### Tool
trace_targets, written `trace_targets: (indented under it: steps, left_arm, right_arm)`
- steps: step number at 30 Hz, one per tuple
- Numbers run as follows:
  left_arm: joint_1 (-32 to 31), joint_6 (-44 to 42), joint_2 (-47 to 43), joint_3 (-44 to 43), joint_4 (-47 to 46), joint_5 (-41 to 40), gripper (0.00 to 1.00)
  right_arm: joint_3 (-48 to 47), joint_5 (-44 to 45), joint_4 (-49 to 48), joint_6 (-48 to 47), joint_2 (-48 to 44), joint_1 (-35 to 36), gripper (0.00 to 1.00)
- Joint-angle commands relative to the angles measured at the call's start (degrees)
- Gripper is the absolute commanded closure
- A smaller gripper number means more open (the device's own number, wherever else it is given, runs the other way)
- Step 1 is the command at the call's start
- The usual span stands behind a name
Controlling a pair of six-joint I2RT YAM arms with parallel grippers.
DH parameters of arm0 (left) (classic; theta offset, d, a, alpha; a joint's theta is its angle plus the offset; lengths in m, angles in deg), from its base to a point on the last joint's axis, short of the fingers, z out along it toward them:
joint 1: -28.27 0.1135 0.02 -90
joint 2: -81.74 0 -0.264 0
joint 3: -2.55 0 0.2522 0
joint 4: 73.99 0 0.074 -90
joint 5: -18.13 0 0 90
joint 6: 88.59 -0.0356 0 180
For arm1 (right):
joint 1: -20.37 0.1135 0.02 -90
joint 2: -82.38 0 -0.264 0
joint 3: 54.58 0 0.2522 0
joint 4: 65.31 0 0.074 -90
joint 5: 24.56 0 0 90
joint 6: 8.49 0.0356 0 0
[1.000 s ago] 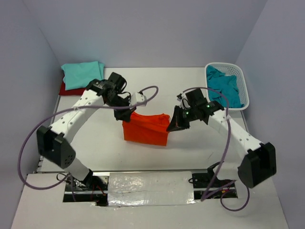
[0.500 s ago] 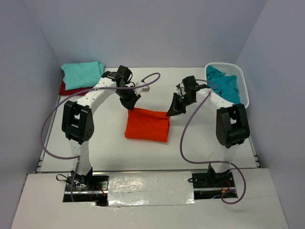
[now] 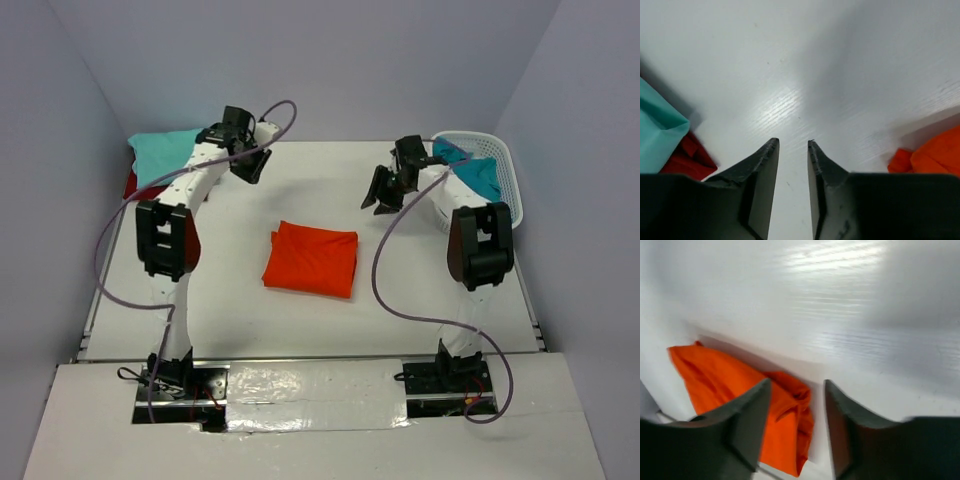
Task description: Fold and stack the t-shirts
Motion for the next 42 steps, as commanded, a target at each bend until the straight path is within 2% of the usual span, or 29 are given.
trace_targets:
  steps: [1,3,4,5,8,10,12,13,14,15,17,18,21,29,32,35,36,38,39,42]
  left_arm:
    - [-0.1,4.3,-11.0,8.7,-0.8,10.3,0.6]
    - [-1.8,4.4,-18.1,16.7,-6.0,18.2,0.64]
    - [-2.6,3.4,-19.3,21.7,-6.8,20.1,0.68]
    - [-4.7,2.6,-20.1,23.2,-6.8,21.4,0.69]
    - [-6.4,4.0,-18.4,25.9,-7.5,22.3,0.63]
    - [-6.4,6.8,-16.6,25.3,-9.0,22.4,0.55]
    - [-6.0,9.0,-12.9,23.4,-8.7,15.7,0.5]
    - [-5.5,9.4,-11.6,21.0,-8.0,15.2,0.48]
    - [-4.2,9.8,-9.8,20.2,-7.6,15.5,0.45]
    - [-3.5,10.9,-9.3,19.9,-8.3,16.3,0.42]
    - [-2.9,11.2,-9.4,20.2,-9.7,14.9,0.38]
    - [-2.8,10.6,-9.6,21.0,-11.1,13.4,0.3]
    - [-2.8,10.2,-10.4,23.3,-13.6,14.4,0.27]
    - [-2.8,9.1,-9.5,26.9,-14.7,25.0,0.31]
    - [-2.9,9.7,-10.1,29.0,-15.7,25.7,0.36]
    - [-2.9,9.3,-9.9,29.4,-15.2,26.2,0.48]
    - [-2.9,9.4,-9.9,29.6,-15.3,26.3,0.62]
    - [-2.9,9.8,-10.6,29.5,-15.6,26.0,0.82]
    - [-2.9,10.2,-11.0,29.1,-15.8,24.5,1.0]
    - [-2.9,9.3,-13.2,28.6,-16.2,21.5,1.0]
  right_arm:
    - [2.0,5.9,-1.2,-3.7,-12.4,4.6,0.5]
    - [7.2,4.3,-3.0,-3.3,-16.7,7.0,0.6]
    - [12.1,2.9,-5.4,-2.0,-17.7,7.7,0.74]
    - [14.6,1.4,-7.1,-1.1,-19.0,8.5,0.8]
    - [21.3,-5.4,-14.7,1.8,-18.5,10.3,0.97]
    - [21.9,-6.9,-16.4,2.5,-16.3,10.5,1.0]
    - [19.3,-6.0,-15.1,2.0,-12.7,10.6,1.0]
    - [18.6,-4.8,-13.3,1.4,-12.1,10.6,1.0]
    - [18.5,-4.2,-13.3,0.4,-12.8,10.6,0.91]
    - [19.6,-3.6,-13.8,0.1,-14.0,10.5,0.6]
    - [20.7,0.3,-14.6,-1.5,-18.0,10.6,0.48]
    - [21.6,1.4,-14.2,-2.2,-19.0,10.4,0.44]
    - [22.4,4.6,-13.2,-4.2,-20.8,10.6,0.43]
    - [17.8,3.9,-11.9,-5.1,-11.5,9.9,0.45]
    - [16.1,4.2,-11.5,-5.7,-10.0,9.9,0.45]
    - [14.5,4.8,-11.3,-6.8,-8.8,9.9,0.5]
    - [14.1,5.1,-11.5,-6.9,-8.7,9.9,0.59]
    - [13.6,5.6,-11.3,-7.4,-8.5,9.9,0.69]
    - [13.5,5.9,-11.0,-7.6,-8.7,9.9,0.78]
    - [13.4,7.6,-10.4,-8.4,-9.3,9.9,0.94]
